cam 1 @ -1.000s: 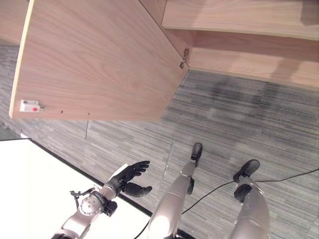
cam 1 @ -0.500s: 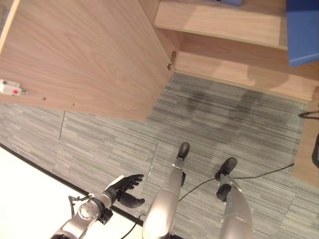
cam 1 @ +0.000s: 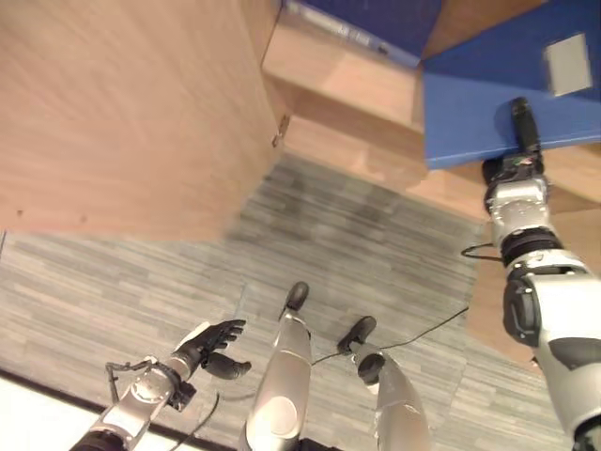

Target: Put the empty folder in the office cabinet

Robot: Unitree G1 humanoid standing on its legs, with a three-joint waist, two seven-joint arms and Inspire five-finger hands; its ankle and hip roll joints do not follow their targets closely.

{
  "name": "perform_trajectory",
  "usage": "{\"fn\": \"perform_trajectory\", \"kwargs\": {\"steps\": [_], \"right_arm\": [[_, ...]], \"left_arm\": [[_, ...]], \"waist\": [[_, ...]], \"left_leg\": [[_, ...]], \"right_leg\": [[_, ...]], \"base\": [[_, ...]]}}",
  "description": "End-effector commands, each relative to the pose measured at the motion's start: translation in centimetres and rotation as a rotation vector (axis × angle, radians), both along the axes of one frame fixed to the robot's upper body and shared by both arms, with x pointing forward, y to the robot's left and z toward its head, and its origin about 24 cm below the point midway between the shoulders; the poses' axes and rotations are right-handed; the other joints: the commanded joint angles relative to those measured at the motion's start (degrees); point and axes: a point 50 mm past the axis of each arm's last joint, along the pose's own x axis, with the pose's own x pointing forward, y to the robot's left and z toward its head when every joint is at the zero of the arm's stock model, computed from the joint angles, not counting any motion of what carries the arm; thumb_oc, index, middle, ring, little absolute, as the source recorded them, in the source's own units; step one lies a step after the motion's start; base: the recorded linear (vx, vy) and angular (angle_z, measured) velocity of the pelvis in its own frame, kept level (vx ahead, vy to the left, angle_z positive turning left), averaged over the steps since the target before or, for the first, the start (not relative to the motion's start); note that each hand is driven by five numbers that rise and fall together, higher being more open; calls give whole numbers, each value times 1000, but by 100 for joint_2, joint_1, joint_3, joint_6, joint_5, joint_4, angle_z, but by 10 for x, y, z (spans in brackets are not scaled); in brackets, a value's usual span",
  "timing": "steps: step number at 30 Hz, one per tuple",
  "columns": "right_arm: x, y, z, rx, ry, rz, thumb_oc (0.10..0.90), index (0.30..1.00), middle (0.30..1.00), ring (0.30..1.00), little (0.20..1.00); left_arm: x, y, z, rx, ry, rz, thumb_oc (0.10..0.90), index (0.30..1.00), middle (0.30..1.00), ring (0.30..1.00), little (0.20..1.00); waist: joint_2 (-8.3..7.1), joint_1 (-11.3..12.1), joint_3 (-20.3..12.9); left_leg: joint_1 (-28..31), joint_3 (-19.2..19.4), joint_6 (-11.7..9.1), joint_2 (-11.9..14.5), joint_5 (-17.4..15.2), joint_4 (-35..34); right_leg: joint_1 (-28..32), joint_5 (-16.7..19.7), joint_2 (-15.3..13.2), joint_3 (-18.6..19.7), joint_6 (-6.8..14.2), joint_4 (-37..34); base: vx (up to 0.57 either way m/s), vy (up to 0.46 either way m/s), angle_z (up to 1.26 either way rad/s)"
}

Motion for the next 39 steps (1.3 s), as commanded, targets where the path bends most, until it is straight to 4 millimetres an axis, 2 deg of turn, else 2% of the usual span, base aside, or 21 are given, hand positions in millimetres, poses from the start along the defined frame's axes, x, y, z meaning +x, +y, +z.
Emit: {"fn": "perform_trajectory", "kwargs": {"steps": [1,2,3,4,5,6,7,11,14,18,21,39], "right_arm": [[-24,-55,57,-99,-213,-186,400,300,300,300,300],[-27,-62,63,-107,-222,-204,400,300,300,300,300],[-32,-71,64,-118,-214,-231,400,300,300,300,300],[-55,-111,65,-130,-173,-348,400,300,300,300,300],[-47,-98,76,-143,-196,-315,400,300,300,300,300],[-37,-79,79,-141,-217,-257,400,300,300,300,300],[-33,-72,79,-146,-222,-238,400,300,300,300,300],[-40,-81,88,-152,-233,-285,400,300,300,300,300],[-42,-86,88,-172,-216,-299,400,300,300,300,300],[-45,-89,91,-203,-200,-322,400,300,300,300,300],[-44,-88,89,-210,-194,-318,400,300,300,300,300],[-56,-111,75,-145,-150,-395,400,300,300,300,300]], "left_arm": [[-31,4,-20,-20,89,55,800,900,900,900,900],[-32,4,-21,-24,93,55,800,900,900,900,900],[-35,3,-23,-18,106,36,800,900,900,900,900],[-42,10,-21,6,105,52,800,900,900,900,900],[-40,10,-21,9,113,40,800,900,900,900,900],[-36,10,-24,25,132,33,800,900,900,900,900],[-30,5,-27,22,122,37,800,900,900,900,900],[-31,-3,-37,7,130,51,800,900,900,900,900],[-41,-6,-45,18,178,35,800,900,900,900,900],[-49,-8,-51,15,203,33,800,900,900,900,900],[-47,-7,-50,14,198,41,800,900,900,900,900],[-51,-2,-45,13,190,42,800,900,900,900,900]], "waist": [[701,179,-220],[769,174,-255],[836,201,-243],[942,263,-283],[888,185,-295],[870,152,-256],[835,135,-235],[972,-23,-272],[1092,-68,-423],[1180,-74,-497],[1216,-94,-531],[1241,-155,-532]], "left_leg": [[-69,-282,306,-234,309,-1102],[6,-350,246,-236,185,-1180],[-12,-366,158,-232,214,-1152],[-26,-407,6,-153,158,-1065],[-62,-413,-70,-225,64,-966],[-76,-428,-91,-302,0,-849],[-116,-429,-106,-364,14,-823],[-162,-567,-143,-423,200,-1043],[-105,-672,-233,-323,202,-1410],[-99,-783,-314,-237,400,-1793],[-71,-848,-334,-217,473,-1942],[101,-1136,-370,-234,481,-2107]], "right_leg": [[673,-232,-235,-609,735,1078],[628,-539,-452,-532,735,846],[633,-734,-702,-437,658,124],[783,-632,-882,-229,596,-757],[929,-564,-924,21,555,-1167],[1054,-410,-883,70,553,-1346],[1150,-325,-830,16,581,-1398],[1080,-317,-788,-66,574,-1330],[1087,-559,-719,-127,582,-1390],[1020,-737,-587,-178,505,-1411],[988,-823,-539,-196,467,-1376],[947,-1261,-332,-231,302,-1070]], "base": [[254,-7,-9],[219,-94,1],[241,-251,16],[143,-273,31],[145,-247,44],[80,-147,54],[45,-122,33],[57,-108,20],[148,-140,4],[41,-103,13],[45,-76,5],[48,-44,8]]}}
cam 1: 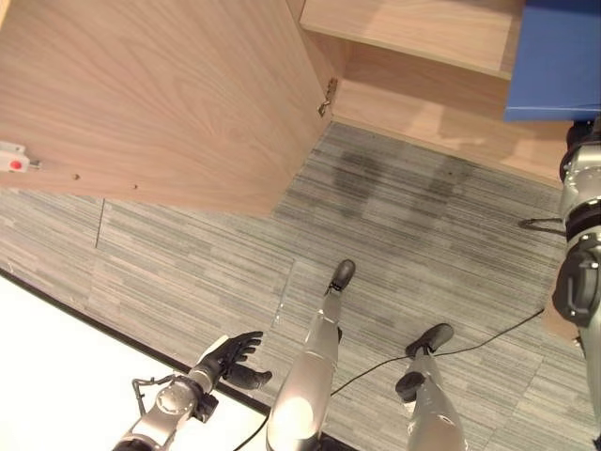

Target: Put the empty folder in the office cabinet

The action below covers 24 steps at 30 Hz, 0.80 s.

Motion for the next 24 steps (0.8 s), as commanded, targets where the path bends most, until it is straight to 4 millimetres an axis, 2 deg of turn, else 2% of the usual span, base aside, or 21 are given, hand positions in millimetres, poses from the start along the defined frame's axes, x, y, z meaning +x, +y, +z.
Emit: {"fn": "perform_trajectory", "kwargs": {"steps": [1,10,12,17,19,20,23,24], "right_arm": [[-25,-34,14,-146,-24,-143,400,300,300,300,300],[-33,-44,19,-36,-87,-189,400,300,300,300,300],[-38,-48,30,-21,-116,-215,400,300,300,300,300],[-48,-50,66,-59,-196,-247,400,300,300,300,300],[-65,-51,109,-147,-269,-283,400,300,300,300,300],[-74,-52,124,-192,-283,-310,400,300,300,300,300],[-82,-54,138,-244,-295,-335,400,300,300,300,300],[-88,-53,148,-285,-301,-348,400,300,300,300,300]], "left_arm": [[-39,29,-12,119,129,-4,800,900,900,900,900],[-37,29,-12,150,124,-29,800,900,900,900,900],[-34,28,-11,154,115,-27,800,900,900,900,900],[-36,31,-14,177,130,-15,800,900,900,900,900],[-37,38,-14,198,138,10,800,900,900,900,900],[-37,38,-14,197,139,15,800,900,900,900,900],[-37,39,-14,197,138,21,800,900,900,900,900],[-39,39,-15,188,144,25,800,900,900,900,900]], "waist": [[-52,37,-473],[21,43,-482],[60,49,-509],[44,35,-735],[-62,-2,-855],[-59,-13,-880],[-72,-24,-919],[-67,-42,-953]], "left_leg": [[464,-180,-61,-101,-785,-438],[490,-224,-81,-129,-767,-465],[529,-235,-100,-135,-727,-531],[744,-259,-127,-136,-684,-742],[837,-271,-127,-134,-771,-660],[854,-277,-139,-128,-770,-662],[886,-296,-159,-116,-745,-710],[933,-298,-175,-88,-705,-790]], "right_leg": [[178,-1833,228,369,198,1043],[126,-1949,189,366,183,1213],[128,-1964,167,357,185,1234],[283,-1956,163,359,185,1171],[321,-2001,123,378,196,1305],[318,-2028,110,364,194,1347],[324,-2044,118,362,195,1362],[331,-2056,125,369,190,1371]], "base": [[15,-15,3],[3,-17,4],[3,-15,5],[40,-14,7],[53,-41,7],[32,-53,3],[14,-22,3],[25,-41,5]]}}
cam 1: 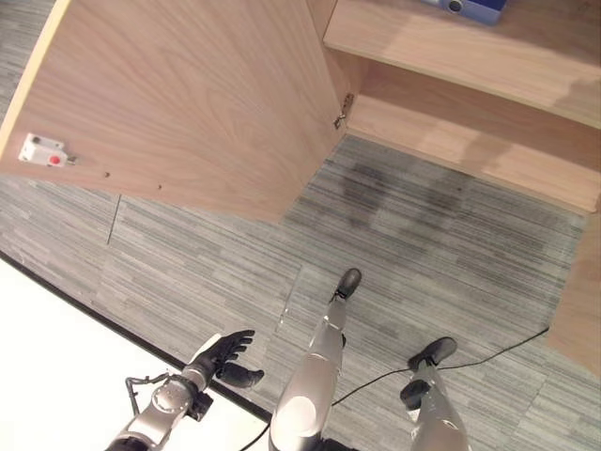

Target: Put the empty folder in the office cabinet

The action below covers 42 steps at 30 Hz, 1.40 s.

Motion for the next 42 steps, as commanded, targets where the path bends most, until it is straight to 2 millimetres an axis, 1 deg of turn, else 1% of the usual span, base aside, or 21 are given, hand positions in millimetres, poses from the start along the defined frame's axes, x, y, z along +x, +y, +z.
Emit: {"fn": "perform_trajectory", "kwargs": {"steps": [1,4,9,12,14,15,17,19,21,23,24,25,27,28,30,31,32,34,37,40,42], "right_arm": [[-26,-9,26,-337,3,-202,400,300,300,300,300],[-20,-4,23,-363,28,-186,400,300,300,300,300],[4,6,-5,-341,84,-109,400,300,300,300,300],[28,26,-32,-342,112,-21,400,300,300,300,300],[35,31,-45,-338,134,10,400,300,300,300,300],[36,32,-46,-335,135,12,400,300,300,300,300],[28,18,-51,-335,155,-28,400,300,300,300,300],[32,14,-72,-325,229,-11,400,300,300,300,300],[33,13,-89,-321,260,-1,400,300,300,300,300],[43,28,-93,-327,242,54,400,300,300,300,300],[43,29,-93,-327,241,56,400,300,300,300,300],[42,29,-92,-340,232,55,400,300,300,300,300],[39,28,-87,-319,183,42,400,300,300,300,300],[31,18,-82,-312,168,0,400,300,300,300,300],[30,17,-81,-312,167,-5,400,300,300,300,300],[25,12,-77,-309,167,-26,400,300,300,300,300],[17,-5,-90,-336,248,-67,400,300,300,300,300],[19,-3,-96,-284,201,-50,400,300,300,300,300],[16,-6,-99,-265,201,-64,400,300,300,300,300],[12,-10,-92,-270,198,-89,400,300,300,300,300],[12,-11,-93,-269,202,-86,400,300,300,300,300]], "left_arm": [[-42,26,-19,106,156,16,800,900,900,900,900],[-44,25,-20,96,161,24,800,900,900,900,900],[-41,21,-21,65,146,58,800,900,900,900,900],[-38,24,-21,46,133,119,800,900,900,900,900],[-32,22,-20,28,115,142,800,900,900,900,900],[-33,23,-20,30,117,144,800,900,900,900,900],[-31,16,-21,-12,100,148,800,900,900,900,900],[-40,17,-25,-23,129,175,800,900,900,900,900],[-39,28,-20,13,120,184,800,900,900,900,900],[-37,40,-12,43,91,217,800,900,900,900,900],[-37,41,-12,43,89,220,800,900,900,900,900],[-32,44,-7,65,57,228,800,900,900,900,900],[-19,34,-6,31,18,228,800,900,900,900,900],[-8,33,-4,34,4,228,800,900,900,900,900],[-6,32,-4,33,1,223,800,900,900,900,900],[-6,33,-3,54,4,205,800,900,900,900,900],[-13,39,-4,104,30,162,800,900,900,900,900],[-9,34,-8,96,39,181,800,900,900,900,900],[-12,34,-16,52,28,302,800,900,900,900,900],[-29,16,-31,20,100,238,800,900,900,900,900],[-37,15,-35,32,130,211,800,900,900,900,900]], "waist": [[-206,-38,-930],[-214,-60,-951],[-202,-117,-934],[-305,-154,-856],[-421,-211,-859],[-412,-176,-823],[-520,-348,-825],[-563,-495,-943],[-784,-641,-867],[-832,-778,-730],[-844,-775,-724],[-684,-859,-655],[-594,-908,-597],[-604,-942,-603],[-578,-950,-581],[-567,-960,-568],[-650,-939,-565],[-747,-987,-607],[-721,-1031,-691],[-637,-1041,-770],[-596,-1036,-848]], "left_leg": [[542,-108,-186,57,-724,-700],[572,-94,-192,110,-712,-711],[632,-50,-157,155,-667,-688],[592,63,-154,187,-676,-474],[573,156,-197,165,-832,-304],[516,169,-183,140,-748,-233],[73,1022,-225,50,-921,457],[185,1740,-23,253,-1029,454],[243,1897,165,262,-1074,572],[332,1938,266,368,-1267,693],[308,1951,275,367,-1273,713],[400,1882,292,555,-1239,598],[524,1694,216,552,-1238,369],[580,1526,40,498,-1289,303],[600,1496,42,490,-1288,299],[646,1425,-32,476,-1389,359],[626,1365,-140,383,-1593,714],[546,1292,-199,298,-1668,948],[525,1219,-296,404,-1597,860],[518,1161,-386,576,-1413,604],[551,1134,-418,669,-1305,370]], "right_leg": [[-45,-1836,278,474,109,1110],[-58,-1824,291,493,104,1126],[-48,-1778,321,529,70,1139],[25,-1628,362,512,8,981],[176,-1658,406,527,24,728],[153,-1516,382,440,9,701],[404,-1452,318,282,45,286],[452,-1392,378,259,6,251],[335,-1181,359,316,124,832],[-175,-441,64,359,562,2059],[-232,-442,44,385,562,2129],[-483,-233,79,595,562,2502],[-563,-444,-158,797,562,1873],[-491,-455,-618,892,520,839],[-387,-400,-601,833,528,710],[-352,-190,-814,919,519,337],[-149,-27,-944,929,545,-14],[-136,296,-965,802,562,13],[-57,166,-787,800,562,-141],[-49,96,-702,706,562,-159],[-31,72,-646,648,562,-203]], "base": [[18,-31,3],[1,-9,-2],[-28,16,-3],[-87,35,-6],[11,-28,-8],[10,-23,-13],[-13,92,-14],[111,275,31],[42,159,17],[-52,101,-6],[0,0,0],[115,27,-12],[256,-34,-14],[252,-109,9],[151,-99,25],[221,-304,46],[375,-426,64],[280,-346,73],[164,-181,51],[161,-161,-2],[130,-123,5]]}}
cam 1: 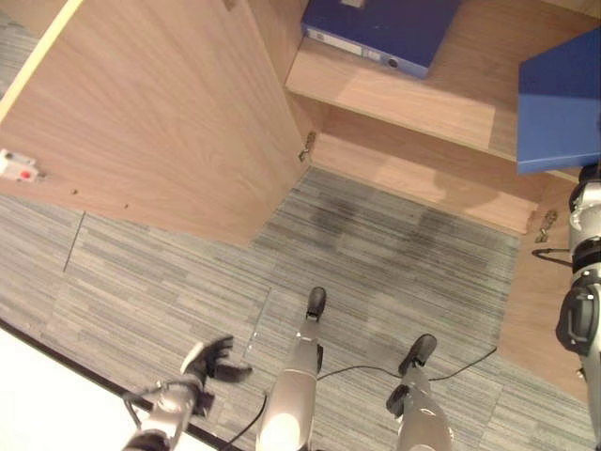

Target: Put the empty folder in the office cabinet

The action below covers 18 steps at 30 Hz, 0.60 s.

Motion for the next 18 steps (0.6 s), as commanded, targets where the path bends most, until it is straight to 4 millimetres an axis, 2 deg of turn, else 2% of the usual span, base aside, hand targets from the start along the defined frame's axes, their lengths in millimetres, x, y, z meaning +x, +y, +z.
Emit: {"fn": "perform_trajectory", "kwargs": {"steps": [1,7,9,11,18], "right_arm": [[-23,-16,67,-224,-196,-105,400,300,300,300,300],[-24,-18,65,-215,-181,-118,400,300,300,300,300],[-25,-20,64,-214,-187,-123,400,300,300,300,300],[-28,-24,61,-202,-180,-138,400,300,300,300,300],[-35,-33,53,-171,-188,-166,400,300,300,300,300]], "left_arm": [[-6,31,10,111,5,-33,800,900,900,900,900],[-8,33,13,105,-5,-43,800,900,900,900,900],[-1,34,17,101,-28,-40,800,900,900,900,900],[3,34,19,101,-41,-39,800,900,900,900,900],[-3,34,18,110,-18,-73,800,900,900,900,900]], "waist": [[-213,76,-521],[-119,113,-721],[-91,116,-747],[-69,93,-759],[-60,78,-771]], "left_leg": [[595,185,-468,461,-1245,128],[800,18,-580,665,-850,-640],[840,-73,-607,693,-771,-759],[849,-150,-616,703,-735,-803],[888,-279,-618,785,-734,-805]], "right_leg": [[-253,-458,-547,94,491,557],[-218,-693,-355,-65,491,595],[-204,-820,-310,-144,487,697],[-201,-913,-288,-227,475,785],[-267,-1222,-216,-265,438,1154]], "base": [[121,-113,13],[108,-87,16],[110,-92,18],[84,-75,24],[61,-66,21]]}}
